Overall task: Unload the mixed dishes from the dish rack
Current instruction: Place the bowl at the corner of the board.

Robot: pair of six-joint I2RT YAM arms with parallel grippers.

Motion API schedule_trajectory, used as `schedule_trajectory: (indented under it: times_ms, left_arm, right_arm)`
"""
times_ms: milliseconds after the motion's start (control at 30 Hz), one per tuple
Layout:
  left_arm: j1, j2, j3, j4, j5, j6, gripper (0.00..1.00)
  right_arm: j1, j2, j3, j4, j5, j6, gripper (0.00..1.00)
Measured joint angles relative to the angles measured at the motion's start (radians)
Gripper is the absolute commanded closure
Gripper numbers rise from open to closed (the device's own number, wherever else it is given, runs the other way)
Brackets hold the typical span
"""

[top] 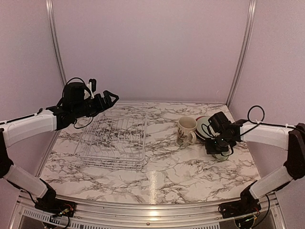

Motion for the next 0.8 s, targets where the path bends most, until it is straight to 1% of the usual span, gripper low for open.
schedule_trajectory:
  times_ms: [167, 200, 267, 433, 500, 667, 700, 800]
  left_arm:
    - [0.0, -0.012, -0.006, 0.008, 0.0, -0.002, 0.01]
    - [0.0, -0.012, -0.006, 0.008, 0.003, -0.003, 0.01]
    - [0.0, -0.012, -0.006, 0.011, 0.005, -0.005, 0.01]
    - [0.0, -0.009, -0.006, 0.021, 0.019, -0.017, 0.01]
    - [0.0, -0.009, -0.006, 0.023, 0.023, -0.019, 0.01]
    - [0.0, -0.009, -0.006, 0.025, 0.03, -0.022, 0.01]
    - [0.0, -0.009, -0.006, 0.025, 0.03, -0.021, 0.01]
    - [0.0, -0.01, -0.005, 0.022, 0.029, -0.006, 0.01]
  right_arm:
    - [0.005, 0.092, 0.024, -0.005, 0.005, -0.027, 1.0]
    - [0.005, 0.098, 0.029, -0.007, 0.006, -0.027, 0.97]
    - [0.005, 0.1, 0.031, -0.007, 0.005, -0.027, 0.83]
    - [0.004, 0.103, 0.031, 0.001, 0.003, -0.026, 0.55]
    - [0.004, 0.097, 0.032, 0.003, 0.005, -0.019, 0.49]
    - [0.004, 0.066, 0.055, -0.02, 0.013, -0.027, 0.39]
    - [0.004, 0.018, 0.084, -0.037, 0.027, -0.027, 0.35]
    - [0.007, -0.029, 0.106, -0.058, 0.032, -0.037, 0.26]
